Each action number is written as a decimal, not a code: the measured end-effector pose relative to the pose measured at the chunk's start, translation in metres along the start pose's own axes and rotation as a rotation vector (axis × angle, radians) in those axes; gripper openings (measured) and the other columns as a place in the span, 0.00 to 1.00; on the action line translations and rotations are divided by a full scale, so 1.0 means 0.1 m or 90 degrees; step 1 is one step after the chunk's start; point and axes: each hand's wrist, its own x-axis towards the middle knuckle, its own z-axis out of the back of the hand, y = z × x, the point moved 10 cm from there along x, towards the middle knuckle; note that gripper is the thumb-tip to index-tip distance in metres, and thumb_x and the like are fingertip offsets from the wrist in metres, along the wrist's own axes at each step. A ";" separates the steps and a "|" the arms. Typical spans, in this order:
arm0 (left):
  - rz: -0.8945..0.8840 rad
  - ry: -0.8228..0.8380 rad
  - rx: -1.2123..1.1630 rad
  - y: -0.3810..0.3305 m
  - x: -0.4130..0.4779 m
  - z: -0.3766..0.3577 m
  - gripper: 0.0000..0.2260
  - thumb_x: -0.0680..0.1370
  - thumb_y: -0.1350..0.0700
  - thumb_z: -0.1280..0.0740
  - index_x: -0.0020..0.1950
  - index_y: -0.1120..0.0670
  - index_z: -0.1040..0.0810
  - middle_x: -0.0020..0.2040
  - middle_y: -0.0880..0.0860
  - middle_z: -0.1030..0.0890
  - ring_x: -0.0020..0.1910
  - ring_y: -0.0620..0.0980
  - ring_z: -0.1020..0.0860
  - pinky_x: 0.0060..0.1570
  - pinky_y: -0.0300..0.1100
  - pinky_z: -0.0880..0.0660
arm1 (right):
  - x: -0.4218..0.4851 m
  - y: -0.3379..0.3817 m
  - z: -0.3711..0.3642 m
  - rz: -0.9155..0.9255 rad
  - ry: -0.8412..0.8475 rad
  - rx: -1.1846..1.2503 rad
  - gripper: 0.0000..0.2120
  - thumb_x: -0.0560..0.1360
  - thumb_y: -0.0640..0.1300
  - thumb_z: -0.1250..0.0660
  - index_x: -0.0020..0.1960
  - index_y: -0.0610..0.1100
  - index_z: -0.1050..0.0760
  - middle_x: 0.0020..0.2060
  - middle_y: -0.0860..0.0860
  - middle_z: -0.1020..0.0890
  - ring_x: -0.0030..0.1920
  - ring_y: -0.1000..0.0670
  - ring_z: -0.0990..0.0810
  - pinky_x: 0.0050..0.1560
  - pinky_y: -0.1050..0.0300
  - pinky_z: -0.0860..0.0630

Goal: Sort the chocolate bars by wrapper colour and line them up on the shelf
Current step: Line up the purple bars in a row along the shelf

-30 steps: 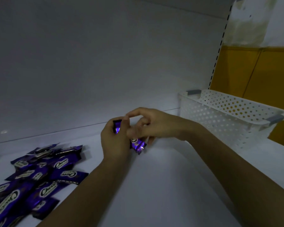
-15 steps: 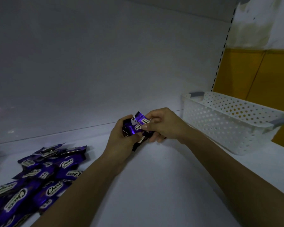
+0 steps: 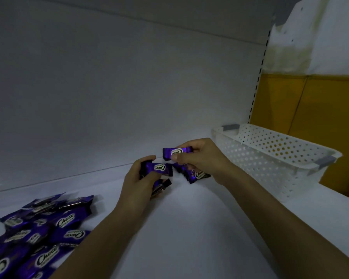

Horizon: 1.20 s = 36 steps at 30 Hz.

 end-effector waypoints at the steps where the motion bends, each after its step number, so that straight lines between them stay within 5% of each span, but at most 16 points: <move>1: 0.001 0.000 0.000 -0.02 0.00 -0.02 0.16 0.76 0.67 0.37 0.55 0.48 0.22 0.49 0.52 0.19 0.35 0.44 0.18 0.28 0.33 0.26 | 0.01 0.00 0.03 -0.002 -0.009 0.001 0.08 0.71 0.38 0.27 0.49 0.40 0.18 0.34 0.45 0.19 0.29 0.55 0.24 0.29 0.67 0.28; 4: 0.002 -0.004 0.002 -0.05 -0.02 -0.04 0.15 0.77 0.68 0.38 0.56 0.50 0.23 0.49 0.52 0.19 0.33 0.42 0.18 0.27 0.33 0.26 | 0.01 -0.01 0.04 -0.007 -0.009 -0.021 0.07 0.72 0.36 0.29 0.50 0.39 0.19 0.37 0.40 0.19 0.33 0.51 0.24 0.30 0.65 0.28; 8: 0.007 -0.009 0.003 -0.05 -0.06 -0.02 0.15 0.77 0.67 0.38 0.58 0.51 0.23 0.49 0.51 0.20 0.32 0.40 0.19 0.28 0.33 0.26 | 0.03 -0.06 0.03 -0.004 -0.020 0.014 0.09 0.72 0.37 0.29 0.52 0.40 0.18 0.34 0.47 0.18 0.28 0.59 0.25 0.30 0.68 0.27; 13: 0.013 -0.001 -0.006 -0.07 -0.08 -0.04 0.11 0.78 0.64 0.37 0.53 0.50 0.21 0.47 0.52 0.18 0.34 0.43 0.18 0.29 0.34 0.25 | 0.08 -0.04 0.16 0.010 -0.056 0.034 0.05 0.78 0.41 0.36 0.48 0.43 0.21 0.44 0.42 0.19 0.37 0.56 0.21 0.36 0.72 0.26; 17: 0.012 0.011 0.005 -0.09 -0.09 -0.06 0.10 0.78 0.63 0.38 0.50 0.51 0.19 0.44 0.53 0.17 0.34 0.44 0.19 0.30 0.34 0.25 | 0.10 -0.07 0.28 -0.004 -0.044 -0.114 0.10 0.78 0.44 0.35 0.51 0.37 0.21 0.52 0.34 0.20 0.47 0.40 0.20 0.44 0.53 0.25; 20: 0.011 0.009 0.003 -0.09 -0.10 -0.06 0.10 0.78 0.62 0.37 0.50 0.51 0.19 0.44 0.53 0.17 0.34 0.44 0.19 0.30 0.33 0.25 | 0.10 -0.09 0.29 -0.007 0.006 -0.228 0.10 0.76 0.41 0.33 0.48 0.33 0.22 0.46 0.34 0.19 0.47 0.39 0.20 0.48 0.50 0.24; 24: 0.015 0.008 -0.001 -0.08 -0.08 -0.07 0.09 0.78 0.62 0.36 0.50 0.50 0.18 0.44 0.52 0.17 0.35 0.44 0.19 0.31 0.34 0.24 | 0.04 -0.09 0.27 0.012 0.083 -0.370 0.06 0.72 0.39 0.30 0.44 0.39 0.27 0.31 0.50 0.23 0.33 0.52 0.25 0.35 0.60 0.31; 29: 0.010 0.003 0.009 -0.06 -0.08 -0.08 0.09 0.78 0.61 0.36 0.52 0.50 0.18 0.45 0.51 0.18 0.34 0.43 0.19 0.31 0.33 0.24 | 0.02 -0.09 0.29 0.026 0.113 -0.402 0.06 0.69 0.40 0.25 0.39 0.44 0.22 0.33 0.49 0.18 0.33 0.54 0.23 0.39 0.60 0.28; 31: 0.007 0.000 0.012 -0.07 -0.08 -0.07 0.09 0.78 0.61 0.36 0.52 0.49 0.18 0.45 0.51 0.17 0.33 0.42 0.19 0.30 0.32 0.25 | 0.00 -0.09 0.27 0.025 0.135 -0.380 0.05 0.69 0.40 0.25 0.45 0.44 0.17 0.37 0.47 0.16 0.37 0.54 0.21 0.42 0.61 0.26; 36: 0.008 0.007 0.011 -0.06 -0.08 -0.07 0.09 0.78 0.60 0.35 0.51 0.49 0.18 0.46 0.51 0.17 0.34 0.43 0.19 0.31 0.32 0.25 | -0.02 -0.18 0.24 -0.002 0.189 -0.464 0.07 0.69 0.40 0.26 0.45 0.47 0.20 0.32 0.55 0.20 0.36 0.57 0.23 0.41 0.62 0.29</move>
